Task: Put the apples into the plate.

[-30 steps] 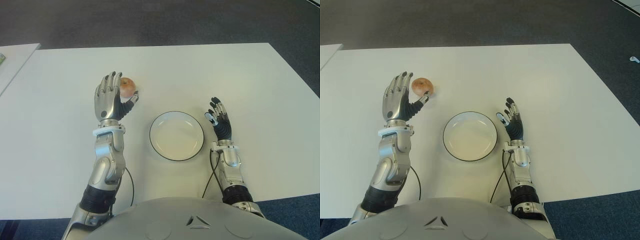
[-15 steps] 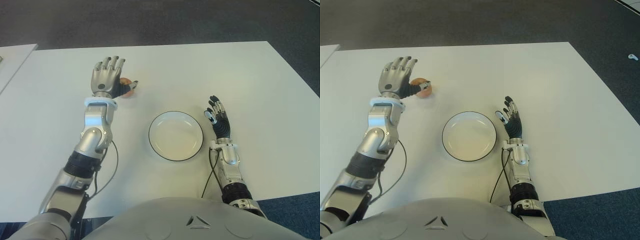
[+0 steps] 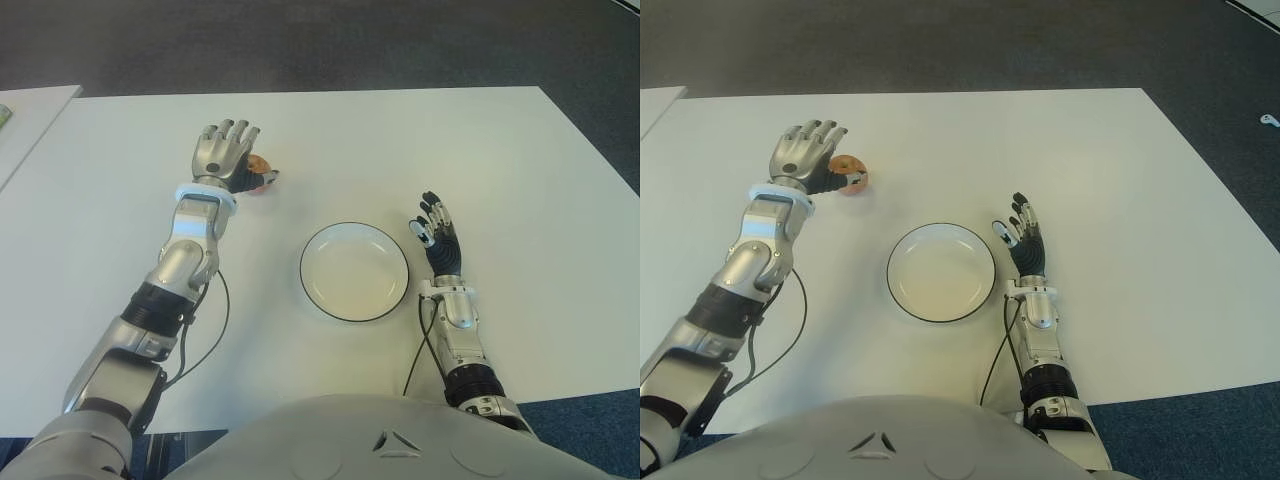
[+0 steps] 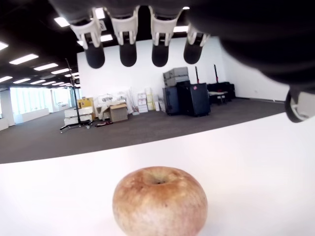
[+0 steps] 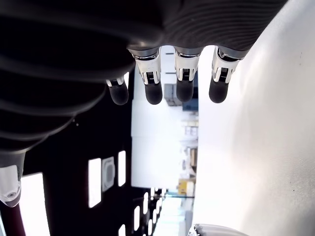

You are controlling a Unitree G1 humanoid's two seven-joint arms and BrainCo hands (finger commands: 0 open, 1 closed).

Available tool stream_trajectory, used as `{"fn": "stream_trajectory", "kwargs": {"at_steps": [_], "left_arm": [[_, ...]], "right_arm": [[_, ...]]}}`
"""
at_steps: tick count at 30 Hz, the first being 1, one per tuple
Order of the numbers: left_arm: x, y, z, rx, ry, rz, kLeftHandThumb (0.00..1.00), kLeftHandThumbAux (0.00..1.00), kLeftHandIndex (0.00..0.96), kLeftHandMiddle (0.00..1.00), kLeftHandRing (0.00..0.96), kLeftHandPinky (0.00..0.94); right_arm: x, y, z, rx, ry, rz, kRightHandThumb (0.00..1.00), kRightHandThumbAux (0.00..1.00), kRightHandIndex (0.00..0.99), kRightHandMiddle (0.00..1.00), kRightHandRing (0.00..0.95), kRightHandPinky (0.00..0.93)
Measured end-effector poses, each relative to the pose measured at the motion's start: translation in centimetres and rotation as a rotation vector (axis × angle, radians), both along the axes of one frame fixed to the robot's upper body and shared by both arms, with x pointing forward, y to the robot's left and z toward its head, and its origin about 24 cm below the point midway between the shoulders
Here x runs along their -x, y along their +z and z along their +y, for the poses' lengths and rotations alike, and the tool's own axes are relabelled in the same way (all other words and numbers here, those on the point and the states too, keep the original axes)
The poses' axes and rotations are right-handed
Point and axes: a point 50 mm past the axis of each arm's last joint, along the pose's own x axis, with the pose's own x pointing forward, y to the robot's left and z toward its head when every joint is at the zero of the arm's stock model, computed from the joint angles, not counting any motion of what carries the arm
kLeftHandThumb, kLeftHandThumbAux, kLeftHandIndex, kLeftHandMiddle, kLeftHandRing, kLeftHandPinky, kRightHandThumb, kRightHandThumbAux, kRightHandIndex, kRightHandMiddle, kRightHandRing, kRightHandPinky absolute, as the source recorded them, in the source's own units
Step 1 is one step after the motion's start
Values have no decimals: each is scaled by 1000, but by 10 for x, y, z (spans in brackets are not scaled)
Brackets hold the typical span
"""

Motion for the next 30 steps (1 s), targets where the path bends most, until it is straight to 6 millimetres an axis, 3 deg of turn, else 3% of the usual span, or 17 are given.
{"fn": "stream_trajectory", "kwargs": {"at_steps": [15,30], "left_arm": [[-23,-23,-3,1,-78,50,299,221,0,0,0,0],[-43,-38,14,-87,-55,100,285,217,0,0,0,0]], "right_arm": [[-4,2,-1,8,-14,-9,121,486,0,0,0,0],[-9,2,-5,12,-32,-20,119,484,0,0,0,0]]}}
